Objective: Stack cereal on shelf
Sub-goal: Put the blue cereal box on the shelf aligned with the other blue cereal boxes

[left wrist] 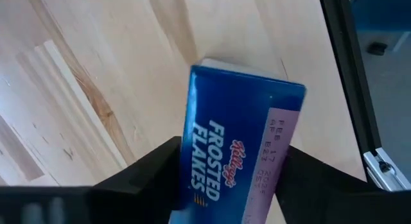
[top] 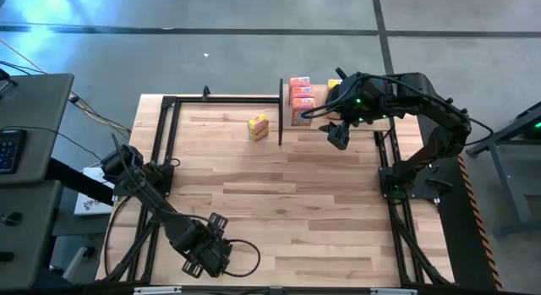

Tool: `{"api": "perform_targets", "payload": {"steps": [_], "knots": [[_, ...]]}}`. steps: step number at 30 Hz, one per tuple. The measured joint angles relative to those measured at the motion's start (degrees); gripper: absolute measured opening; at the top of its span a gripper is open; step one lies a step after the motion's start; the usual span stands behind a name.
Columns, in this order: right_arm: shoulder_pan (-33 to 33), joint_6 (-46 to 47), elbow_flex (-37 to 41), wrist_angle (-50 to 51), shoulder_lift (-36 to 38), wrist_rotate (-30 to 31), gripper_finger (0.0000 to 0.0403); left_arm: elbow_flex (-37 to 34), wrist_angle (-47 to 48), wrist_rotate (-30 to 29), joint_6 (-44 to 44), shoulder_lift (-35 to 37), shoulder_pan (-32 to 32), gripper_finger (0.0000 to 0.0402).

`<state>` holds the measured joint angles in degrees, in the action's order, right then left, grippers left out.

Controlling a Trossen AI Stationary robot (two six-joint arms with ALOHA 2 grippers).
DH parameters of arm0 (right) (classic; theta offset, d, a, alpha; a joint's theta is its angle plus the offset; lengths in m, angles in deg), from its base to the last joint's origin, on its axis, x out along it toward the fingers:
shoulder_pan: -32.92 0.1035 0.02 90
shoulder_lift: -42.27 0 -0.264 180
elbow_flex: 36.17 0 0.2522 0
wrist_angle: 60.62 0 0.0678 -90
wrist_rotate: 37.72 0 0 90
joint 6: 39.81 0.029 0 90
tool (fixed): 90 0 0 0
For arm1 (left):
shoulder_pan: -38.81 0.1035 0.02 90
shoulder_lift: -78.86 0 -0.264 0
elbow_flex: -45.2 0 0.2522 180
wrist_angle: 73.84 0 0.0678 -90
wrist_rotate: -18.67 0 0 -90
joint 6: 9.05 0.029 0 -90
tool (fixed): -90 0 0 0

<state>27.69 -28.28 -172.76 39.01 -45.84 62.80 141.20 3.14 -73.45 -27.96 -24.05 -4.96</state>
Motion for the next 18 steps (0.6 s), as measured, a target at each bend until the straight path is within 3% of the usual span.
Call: {"api": "perform_targets", "payload": {"steps": [6, 18], "knots": [[0.0, 0.0, 0.0, 0.0, 0.0, 0.0, 0.0293, 0.0, -0.1, 0.0, -1.0, 0.0, 0.0, 0.0178], [0.0, 0.0, 0.0, 0.0, 0.0, 0.0, 0.0293, 3.0, -0.3, -0.3, -0.4, 0.0, 1.1, 0.0175]]}}
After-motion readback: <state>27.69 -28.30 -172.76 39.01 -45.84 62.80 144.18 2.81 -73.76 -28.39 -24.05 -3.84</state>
